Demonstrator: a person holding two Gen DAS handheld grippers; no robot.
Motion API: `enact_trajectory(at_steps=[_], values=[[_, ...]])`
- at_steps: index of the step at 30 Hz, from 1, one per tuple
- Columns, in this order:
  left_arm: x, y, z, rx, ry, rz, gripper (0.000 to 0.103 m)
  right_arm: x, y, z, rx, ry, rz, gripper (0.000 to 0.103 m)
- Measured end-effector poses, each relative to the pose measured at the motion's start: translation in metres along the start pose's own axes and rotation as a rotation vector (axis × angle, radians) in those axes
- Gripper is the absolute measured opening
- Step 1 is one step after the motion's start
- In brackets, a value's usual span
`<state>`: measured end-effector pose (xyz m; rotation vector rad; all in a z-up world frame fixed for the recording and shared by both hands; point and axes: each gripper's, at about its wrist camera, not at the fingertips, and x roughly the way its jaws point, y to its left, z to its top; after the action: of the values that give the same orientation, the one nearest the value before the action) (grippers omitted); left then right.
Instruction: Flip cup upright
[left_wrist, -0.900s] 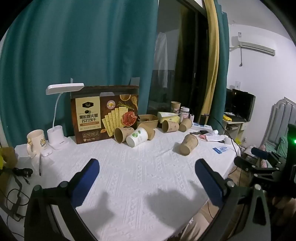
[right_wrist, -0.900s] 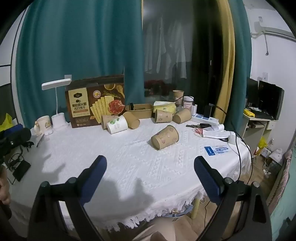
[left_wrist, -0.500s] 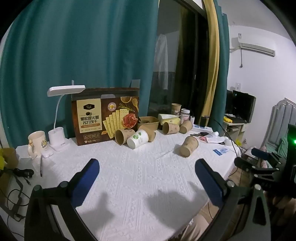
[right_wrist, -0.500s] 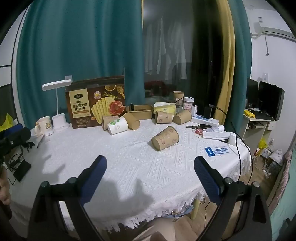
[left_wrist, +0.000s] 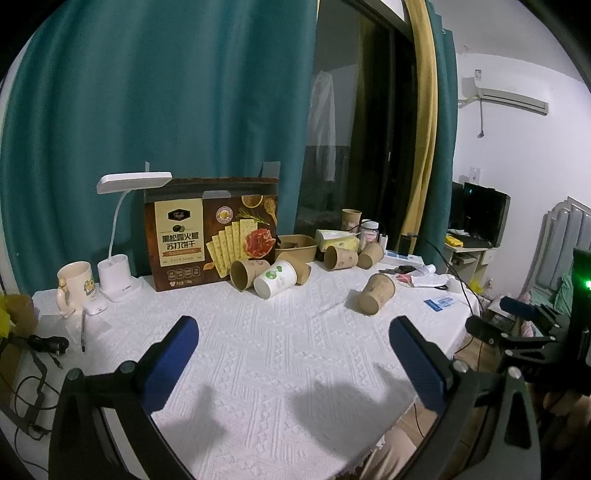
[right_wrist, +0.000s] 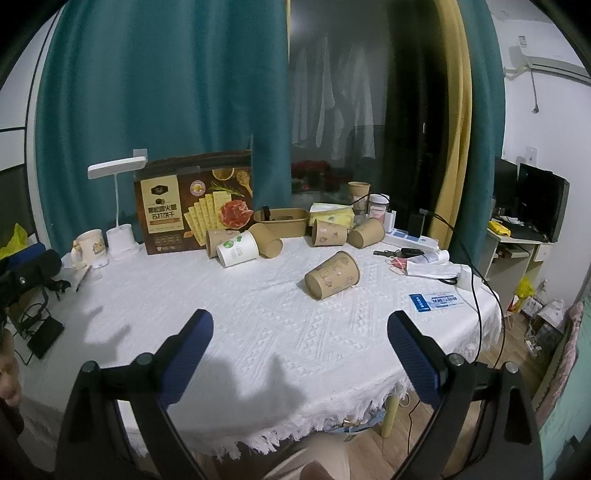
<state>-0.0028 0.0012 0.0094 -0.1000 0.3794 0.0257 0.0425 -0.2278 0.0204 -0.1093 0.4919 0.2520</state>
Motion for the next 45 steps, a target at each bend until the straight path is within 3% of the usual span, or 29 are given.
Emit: enact_trajectory(at_steps=[45], values=[[-0.0032, 0.0021, 0.0013, -0.004, -0.014, -0.003, 0.103, -0.0013, 0.0009, 0.0009, -0.003, -0.004, 0.000, 0.094]])
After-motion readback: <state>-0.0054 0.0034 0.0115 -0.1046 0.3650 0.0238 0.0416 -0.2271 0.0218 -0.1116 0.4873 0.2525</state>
